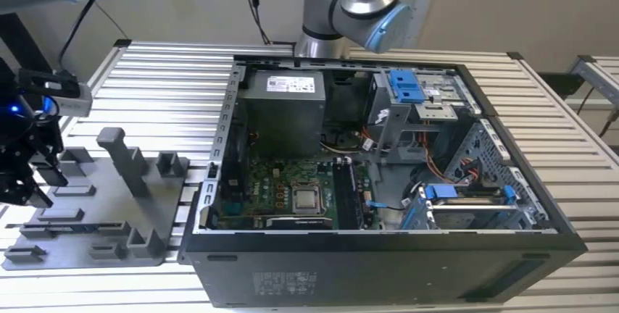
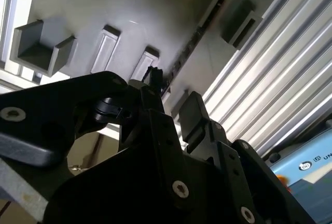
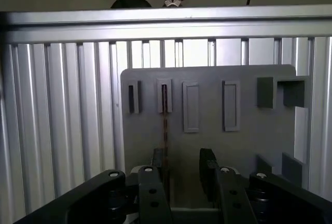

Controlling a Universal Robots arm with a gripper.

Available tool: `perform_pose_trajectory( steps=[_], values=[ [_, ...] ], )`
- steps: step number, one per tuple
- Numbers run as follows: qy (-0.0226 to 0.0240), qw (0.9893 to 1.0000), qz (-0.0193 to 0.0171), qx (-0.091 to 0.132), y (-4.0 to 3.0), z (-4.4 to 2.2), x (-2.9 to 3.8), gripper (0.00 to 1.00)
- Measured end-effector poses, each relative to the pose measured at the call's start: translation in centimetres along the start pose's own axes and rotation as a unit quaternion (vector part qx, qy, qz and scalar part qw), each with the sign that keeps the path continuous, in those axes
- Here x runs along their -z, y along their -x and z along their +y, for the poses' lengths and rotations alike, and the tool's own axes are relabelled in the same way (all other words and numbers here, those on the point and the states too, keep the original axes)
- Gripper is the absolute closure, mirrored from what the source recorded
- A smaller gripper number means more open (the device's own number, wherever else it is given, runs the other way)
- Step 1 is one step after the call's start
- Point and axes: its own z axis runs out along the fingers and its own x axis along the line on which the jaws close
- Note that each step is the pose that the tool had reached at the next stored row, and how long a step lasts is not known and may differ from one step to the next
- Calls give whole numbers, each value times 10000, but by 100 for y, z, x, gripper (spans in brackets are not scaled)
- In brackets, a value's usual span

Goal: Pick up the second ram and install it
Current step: 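Pick up the second ram and move it above second insertion slot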

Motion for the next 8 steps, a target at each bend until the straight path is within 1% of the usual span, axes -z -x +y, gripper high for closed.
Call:
perform_pose_trajectory(
  steps=[8],
  values=[
    [-24,9998,10,184,-33,-11,-84,58]
  ],
)
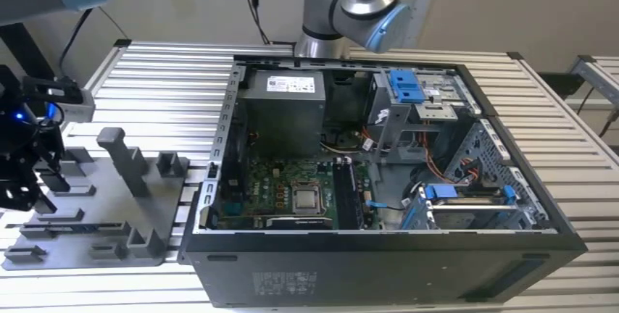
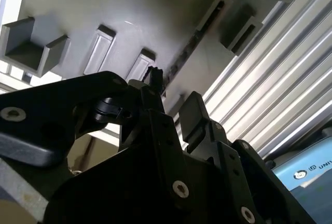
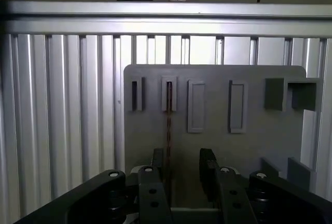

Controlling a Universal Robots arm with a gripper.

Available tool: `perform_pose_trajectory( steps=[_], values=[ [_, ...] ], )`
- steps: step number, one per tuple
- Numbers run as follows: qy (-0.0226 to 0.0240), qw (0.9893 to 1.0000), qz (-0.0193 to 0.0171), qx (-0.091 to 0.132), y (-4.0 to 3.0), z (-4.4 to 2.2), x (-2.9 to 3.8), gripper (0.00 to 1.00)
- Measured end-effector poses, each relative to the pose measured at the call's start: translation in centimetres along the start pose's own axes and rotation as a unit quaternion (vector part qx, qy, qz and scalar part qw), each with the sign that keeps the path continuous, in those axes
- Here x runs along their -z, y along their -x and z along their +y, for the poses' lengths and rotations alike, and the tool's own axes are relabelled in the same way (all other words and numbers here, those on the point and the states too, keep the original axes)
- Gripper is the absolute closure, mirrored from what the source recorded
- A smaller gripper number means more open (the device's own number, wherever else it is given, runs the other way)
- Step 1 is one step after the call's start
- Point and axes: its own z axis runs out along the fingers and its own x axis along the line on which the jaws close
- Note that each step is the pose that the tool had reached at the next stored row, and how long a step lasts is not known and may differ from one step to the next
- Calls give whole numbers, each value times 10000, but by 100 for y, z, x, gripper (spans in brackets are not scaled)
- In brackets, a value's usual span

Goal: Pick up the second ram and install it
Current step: 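Pick up the second ram and move it above second insertion slot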

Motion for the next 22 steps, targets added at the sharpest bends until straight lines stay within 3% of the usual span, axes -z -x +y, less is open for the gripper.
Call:
perform_pose_trajectory(
  steps=[6,10,17,22],
  values=[
    [-24,10000,10,37,-54,-3,-62,58],
    [-31,10000,41,36,-57,-20,-108,58],
    [-37,10000,43,36,-55,-26,-140,58],
    [-107,9999,43,36,-55,-27,-204,58]
  ],
)
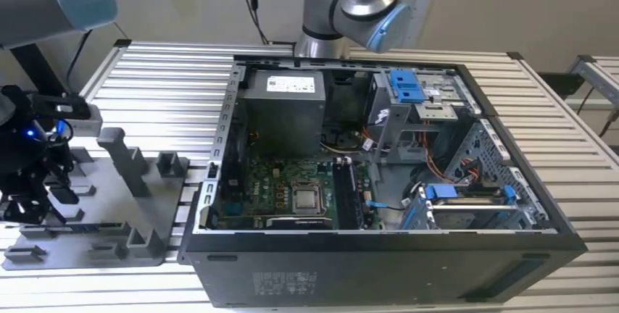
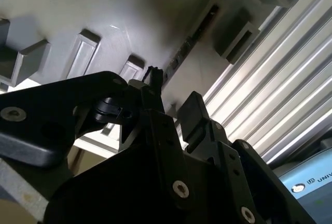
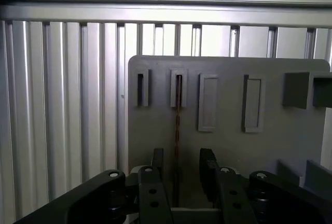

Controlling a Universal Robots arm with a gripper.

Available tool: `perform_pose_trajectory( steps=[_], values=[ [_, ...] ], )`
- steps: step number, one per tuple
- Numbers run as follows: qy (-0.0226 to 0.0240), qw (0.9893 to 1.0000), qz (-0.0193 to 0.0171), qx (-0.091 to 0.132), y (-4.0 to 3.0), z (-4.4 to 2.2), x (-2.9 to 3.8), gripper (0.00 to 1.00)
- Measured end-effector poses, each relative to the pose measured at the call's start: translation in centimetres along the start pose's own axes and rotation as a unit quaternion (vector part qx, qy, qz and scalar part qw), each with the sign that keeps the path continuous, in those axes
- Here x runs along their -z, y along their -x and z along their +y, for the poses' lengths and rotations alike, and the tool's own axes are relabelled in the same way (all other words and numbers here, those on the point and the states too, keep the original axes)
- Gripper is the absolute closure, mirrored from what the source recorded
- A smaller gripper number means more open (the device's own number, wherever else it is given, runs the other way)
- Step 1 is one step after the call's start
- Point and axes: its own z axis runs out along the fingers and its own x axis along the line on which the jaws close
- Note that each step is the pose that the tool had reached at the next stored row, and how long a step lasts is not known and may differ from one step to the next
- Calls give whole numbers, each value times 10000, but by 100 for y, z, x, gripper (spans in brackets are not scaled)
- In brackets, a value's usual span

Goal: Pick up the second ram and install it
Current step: 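Pick up the second ram and move it above second insertion slot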

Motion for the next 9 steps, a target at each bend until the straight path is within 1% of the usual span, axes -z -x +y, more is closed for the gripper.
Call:
perform_pose_trajectory(
  steps=[9],
  values=[
    [-11,10000,4,-1,13,13,-97,58]
  ],
)
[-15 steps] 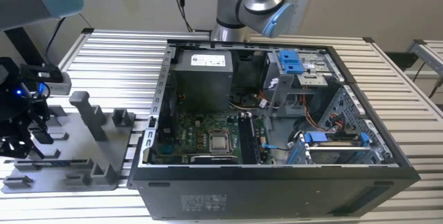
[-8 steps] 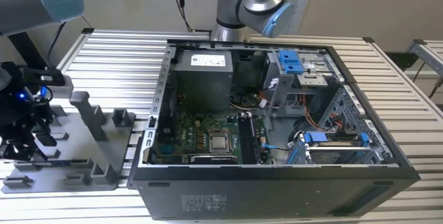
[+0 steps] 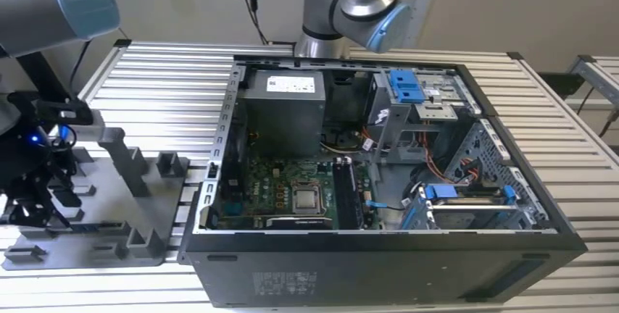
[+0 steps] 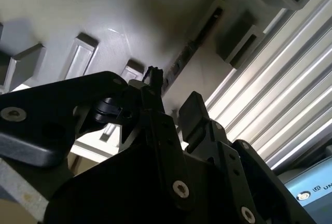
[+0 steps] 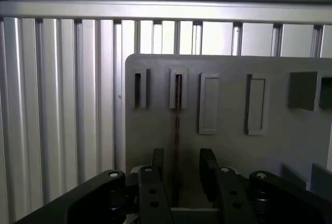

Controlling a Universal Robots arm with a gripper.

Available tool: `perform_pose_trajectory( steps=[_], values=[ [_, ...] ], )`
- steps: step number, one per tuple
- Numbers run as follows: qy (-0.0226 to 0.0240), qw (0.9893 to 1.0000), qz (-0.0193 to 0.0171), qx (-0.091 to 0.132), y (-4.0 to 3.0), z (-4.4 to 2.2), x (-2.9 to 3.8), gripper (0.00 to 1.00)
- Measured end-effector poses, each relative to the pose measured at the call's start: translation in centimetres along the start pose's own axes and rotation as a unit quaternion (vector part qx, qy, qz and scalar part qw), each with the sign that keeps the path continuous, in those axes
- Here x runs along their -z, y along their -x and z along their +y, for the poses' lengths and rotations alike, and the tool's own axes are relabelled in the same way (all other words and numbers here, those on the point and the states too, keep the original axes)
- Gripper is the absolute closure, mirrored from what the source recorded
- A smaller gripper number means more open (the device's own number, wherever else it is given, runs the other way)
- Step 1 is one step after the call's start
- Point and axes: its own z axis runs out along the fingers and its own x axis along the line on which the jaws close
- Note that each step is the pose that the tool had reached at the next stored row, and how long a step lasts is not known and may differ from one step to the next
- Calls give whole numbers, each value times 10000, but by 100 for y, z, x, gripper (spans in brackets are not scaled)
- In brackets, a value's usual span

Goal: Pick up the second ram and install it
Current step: 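Pick up the second ram and move it above second insertion slot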

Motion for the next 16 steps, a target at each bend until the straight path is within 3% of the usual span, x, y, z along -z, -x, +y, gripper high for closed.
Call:
perform_pose_trajectory(
  steps=[16],
  values=[
    [-28,10000,12,32,18,52,-199,58]
  ],
)
